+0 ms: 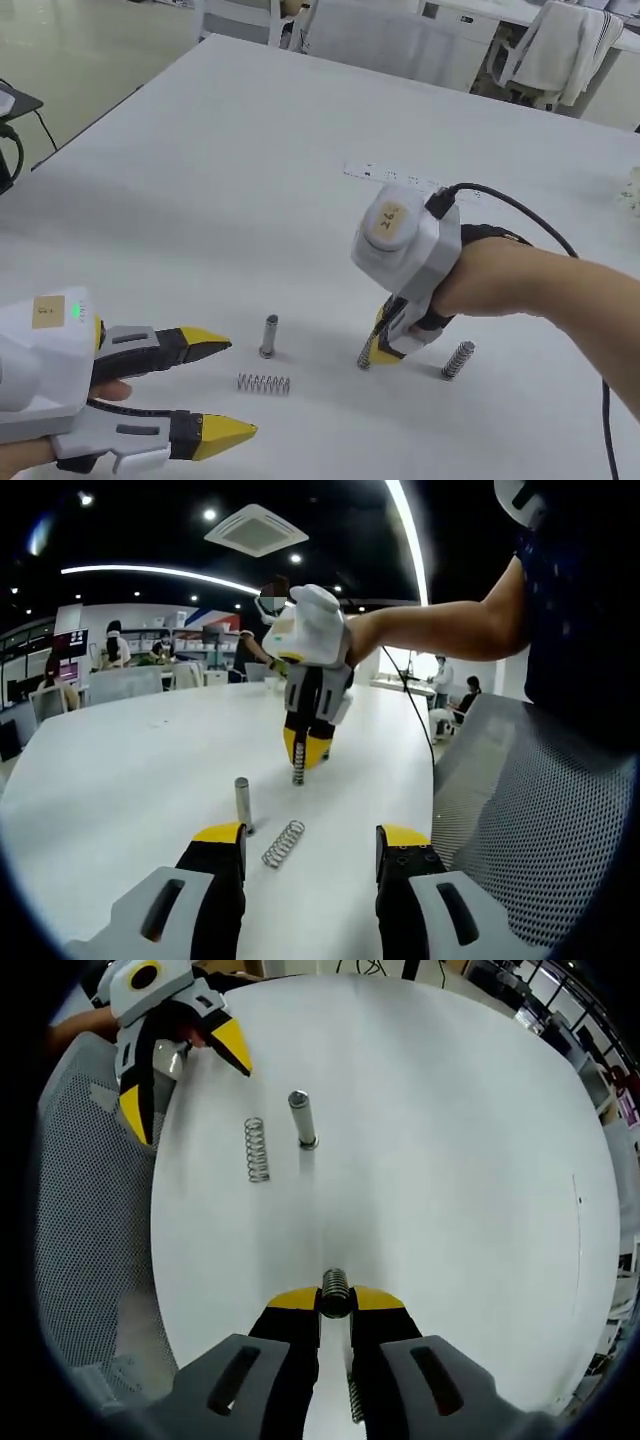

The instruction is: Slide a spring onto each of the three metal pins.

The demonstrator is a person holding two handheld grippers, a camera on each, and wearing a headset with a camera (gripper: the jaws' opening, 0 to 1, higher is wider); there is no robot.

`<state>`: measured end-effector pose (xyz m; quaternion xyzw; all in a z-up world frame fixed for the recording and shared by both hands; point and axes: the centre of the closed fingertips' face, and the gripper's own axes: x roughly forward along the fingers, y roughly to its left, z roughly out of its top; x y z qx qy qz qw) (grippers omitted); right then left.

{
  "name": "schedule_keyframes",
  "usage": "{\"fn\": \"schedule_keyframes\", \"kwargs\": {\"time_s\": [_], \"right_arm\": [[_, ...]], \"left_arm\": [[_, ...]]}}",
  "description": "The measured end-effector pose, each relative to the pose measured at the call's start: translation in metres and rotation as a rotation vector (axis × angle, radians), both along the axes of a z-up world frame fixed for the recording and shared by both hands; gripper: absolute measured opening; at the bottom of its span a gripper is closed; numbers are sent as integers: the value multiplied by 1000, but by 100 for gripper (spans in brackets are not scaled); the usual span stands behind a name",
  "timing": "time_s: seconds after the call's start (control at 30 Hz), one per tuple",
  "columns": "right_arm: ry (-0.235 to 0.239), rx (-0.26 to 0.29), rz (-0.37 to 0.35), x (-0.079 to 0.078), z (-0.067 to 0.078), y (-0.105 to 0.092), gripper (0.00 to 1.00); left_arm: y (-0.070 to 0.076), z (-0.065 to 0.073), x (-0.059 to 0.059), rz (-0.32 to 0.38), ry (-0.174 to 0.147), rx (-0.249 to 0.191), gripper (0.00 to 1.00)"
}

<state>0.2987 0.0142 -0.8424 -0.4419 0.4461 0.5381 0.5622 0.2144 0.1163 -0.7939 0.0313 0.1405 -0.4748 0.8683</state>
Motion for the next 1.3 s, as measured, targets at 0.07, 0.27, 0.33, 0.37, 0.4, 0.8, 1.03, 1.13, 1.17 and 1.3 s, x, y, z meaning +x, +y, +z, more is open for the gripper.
{"fn": "schedule_keyframes", "kwargs": {"time_s": [0.07, 0.27, 0.33, 0.37, 0.4, 0.8, 1.03, 1.13, 1.17, 1.3], "right_arm": [[1, 0, -1, 0, -1, 0, 9], [3, 6, -2, -1, -2, 0, 9], [3, 9, -3, -1, -1, 0, 9], [3, 9, -3, -1, -1, 0, 9], [3, 10, -3, -1, -2, 1, 9], [-2, 17, -6, -1, 0, 0, 15], [-7, 34, -6, -3, 6, 2, 16], [-13, 54, -5, -4, 11, 7, 17], [-17, 61, -3, -4, 14, 9, 18], [-29, 84, 8, -5, 21, 17, 18]], "left_arm": [[0, 0, 0, 0, 0, 0, 46], [-1, 0, 0, -2, 1, 3, 46], [-2, 1, 0, -3, 0, 1, 46], [-2, 1, 0, -4, 0, 1, 46], [-3, 1, 0, -4, 0, 1, 46], [-1, 1, -1, -4, 1, 4, 46], [-2, 1, -2, -7, -1, 3, 46], [-2, 1, -2, -6, -1, 3, 46], [-2, 1, -2, -6, -1, 3, 46], [-1, 1, -3, -6, 0, 5, 46]]}}
